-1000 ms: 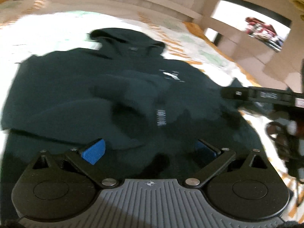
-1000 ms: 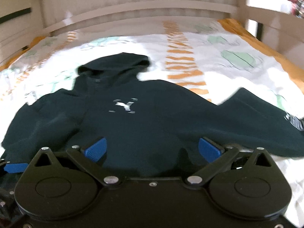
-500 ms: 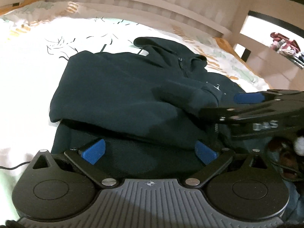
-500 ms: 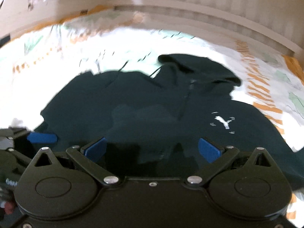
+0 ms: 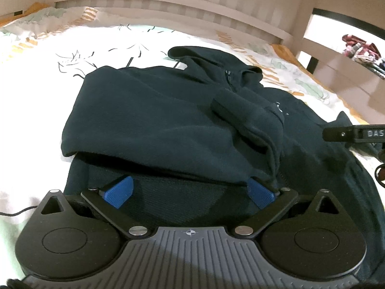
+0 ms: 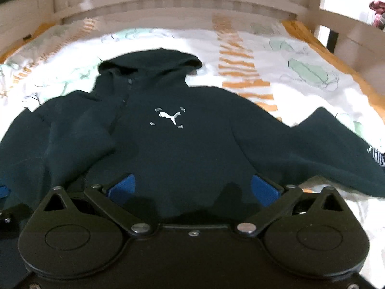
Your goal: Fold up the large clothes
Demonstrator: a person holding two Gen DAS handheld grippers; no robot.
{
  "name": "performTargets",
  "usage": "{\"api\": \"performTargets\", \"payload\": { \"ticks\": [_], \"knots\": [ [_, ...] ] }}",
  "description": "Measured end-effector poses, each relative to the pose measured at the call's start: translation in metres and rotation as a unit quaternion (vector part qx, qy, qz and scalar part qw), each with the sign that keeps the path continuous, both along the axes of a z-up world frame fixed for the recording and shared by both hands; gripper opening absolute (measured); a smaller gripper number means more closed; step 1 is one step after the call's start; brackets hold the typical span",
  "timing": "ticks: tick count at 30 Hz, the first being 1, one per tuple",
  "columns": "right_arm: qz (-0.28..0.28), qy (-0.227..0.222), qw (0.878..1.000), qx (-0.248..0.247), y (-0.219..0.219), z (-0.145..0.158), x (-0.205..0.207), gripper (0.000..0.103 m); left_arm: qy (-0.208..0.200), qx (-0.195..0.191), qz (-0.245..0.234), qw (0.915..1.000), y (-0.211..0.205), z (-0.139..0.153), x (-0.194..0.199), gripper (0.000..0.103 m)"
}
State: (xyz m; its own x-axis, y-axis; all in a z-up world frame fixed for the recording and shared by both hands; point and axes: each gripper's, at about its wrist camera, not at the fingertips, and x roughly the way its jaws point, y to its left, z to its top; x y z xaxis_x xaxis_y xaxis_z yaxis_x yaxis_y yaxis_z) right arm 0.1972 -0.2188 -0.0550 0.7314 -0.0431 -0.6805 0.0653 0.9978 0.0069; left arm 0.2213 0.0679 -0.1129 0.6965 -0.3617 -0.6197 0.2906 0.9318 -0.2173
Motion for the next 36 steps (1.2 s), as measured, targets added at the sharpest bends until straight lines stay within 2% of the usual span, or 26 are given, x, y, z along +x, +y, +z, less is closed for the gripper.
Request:
{"api": "performTargets", "payload": {
  "ticks": [7,10,13,16,20,22,25,28,31,36],
  "knots": [
    [0.104,-0.019,0.994,0.011,0.078,0.006,0.016,0.102,0.0,-0.024,0.001,0.9997,0.009,0.0,0.0,0.103],
    [0.13,-0.009,0.991,-0.02,0.105,-0.005,0.03,0.102,0.0,-0.024,0.001,0.9997,0.009,0.0,-0.001,0.103],
    [0.126,0.015,0.99,-0.058,0.112,-0.02,0.038,0.102,0.0,-0.024,0.0,0.9997,0.009,0.0,-0.001,0.103],
    [0.083,0.005,0.995,-0.063,0.09,-0.021,0.034,0.102,0.0,-0.027,0.0,0.9996,0.009,0.0,-0.001,0.103],
    [0.011,-0.012,1.0,-0.014,0.041,-0.011,0.017,0.102,0.0,-0.018,0.0,0.9998,0.008,0.0,-0.001,0.103],
    [-0.016,-0.005,1.0,0.014,0.018,-0.011,0.008,0.102,0.0,-0.016,0.0,0.9999,0.007,0.001,-0.001,0.103],
    [-0.033,0.015,0.998,0.046,-0.003,-0.018,-0.003,0.102,-0.001,-0.016,0.0,0.9999,0.007,0.001,-0.002,0.103],
    [-0.038,0.025,0.997,0.056,-0.016,-0.023,-0.012,0.102,-0.001,-0.015,0.0,0.9999,0.007,0.001,-0.002,0.103],
    [-0.029,0.018,0.996,0.087,-0.027,-0.023,-0.019,0.102,-0.001,-0.013,0.0,0.9999,0.006,0.001,-0.002,0.103],
    [-0.049,0.011,0.99,0.133,-0.049,-0.025,-0.009,0.102,-0.001,-0.013,0.0,0.9999,0.006,0.001,-0.003,0.103]
  ]
}}
